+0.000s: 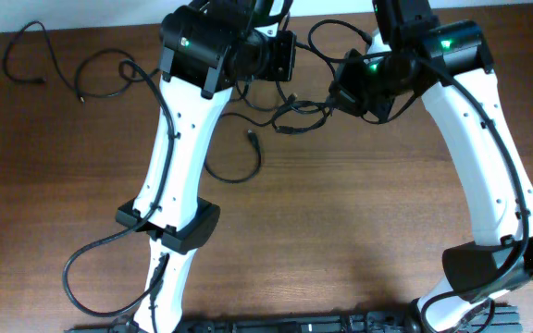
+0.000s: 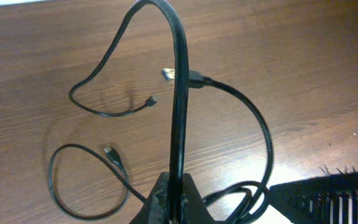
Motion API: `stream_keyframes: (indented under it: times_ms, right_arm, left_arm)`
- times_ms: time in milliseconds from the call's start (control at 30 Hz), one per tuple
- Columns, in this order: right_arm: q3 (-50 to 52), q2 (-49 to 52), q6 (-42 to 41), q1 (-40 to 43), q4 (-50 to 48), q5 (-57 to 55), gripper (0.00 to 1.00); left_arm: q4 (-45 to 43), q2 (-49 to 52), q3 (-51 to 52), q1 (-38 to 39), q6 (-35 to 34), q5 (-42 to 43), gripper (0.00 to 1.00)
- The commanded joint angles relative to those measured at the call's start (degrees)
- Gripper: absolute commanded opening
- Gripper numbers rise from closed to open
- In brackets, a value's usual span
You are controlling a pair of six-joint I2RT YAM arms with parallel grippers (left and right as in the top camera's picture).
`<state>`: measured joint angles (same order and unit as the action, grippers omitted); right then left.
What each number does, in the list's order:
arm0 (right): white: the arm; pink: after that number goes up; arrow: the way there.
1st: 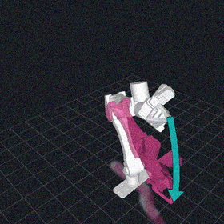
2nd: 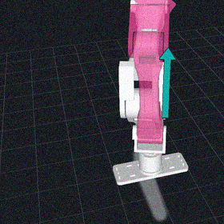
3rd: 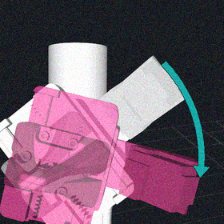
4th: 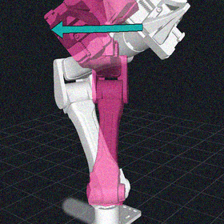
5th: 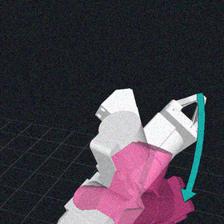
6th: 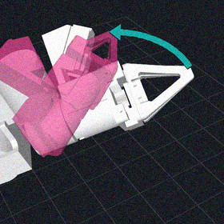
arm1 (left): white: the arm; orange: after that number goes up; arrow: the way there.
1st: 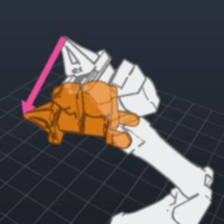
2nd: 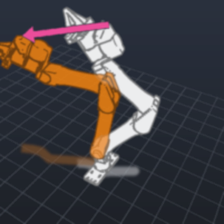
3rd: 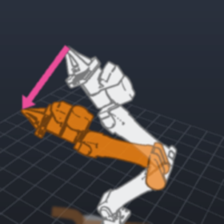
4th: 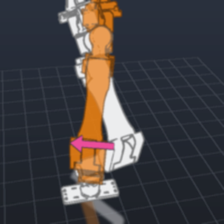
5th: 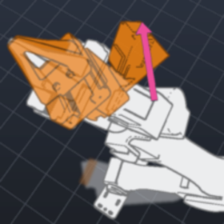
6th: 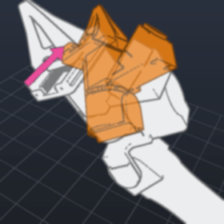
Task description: Untangle cables
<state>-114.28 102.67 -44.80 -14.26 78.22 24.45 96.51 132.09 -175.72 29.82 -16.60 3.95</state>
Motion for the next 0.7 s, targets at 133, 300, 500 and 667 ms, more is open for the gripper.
stream_keyframes:
  times_ms: [133, 300, 500, 667]
  right_arm:
    - [0.28, 0.04, 0.26, -0.24, 3.3, -16.44, 0.04]
    - [0.28, 0.04, -2.67, 0.94, 9.51, -34.21, 0.04]
    - [0.28, 0.04, -2.64, 7.3, 11.45, -34.21, 0.04]
    - [0.28, 0.04, 1.07, 6.99, 11.41, -24.17, 0.27]
  left_arm:
    - [0.2, -0.85, -0.52, -0.37, -0.7, -9.6, 0.0]
    - [0.2, -0.85, -0.52, -1.49, -0.72, -17.29, 0.0]
    - [0.2, -0.85, -0.52, -3.37, -0.72, -17.27, 0.0]
    - [0.2, -0.85, -0.42, -3.37, 0.83, -7.78, 0.0]
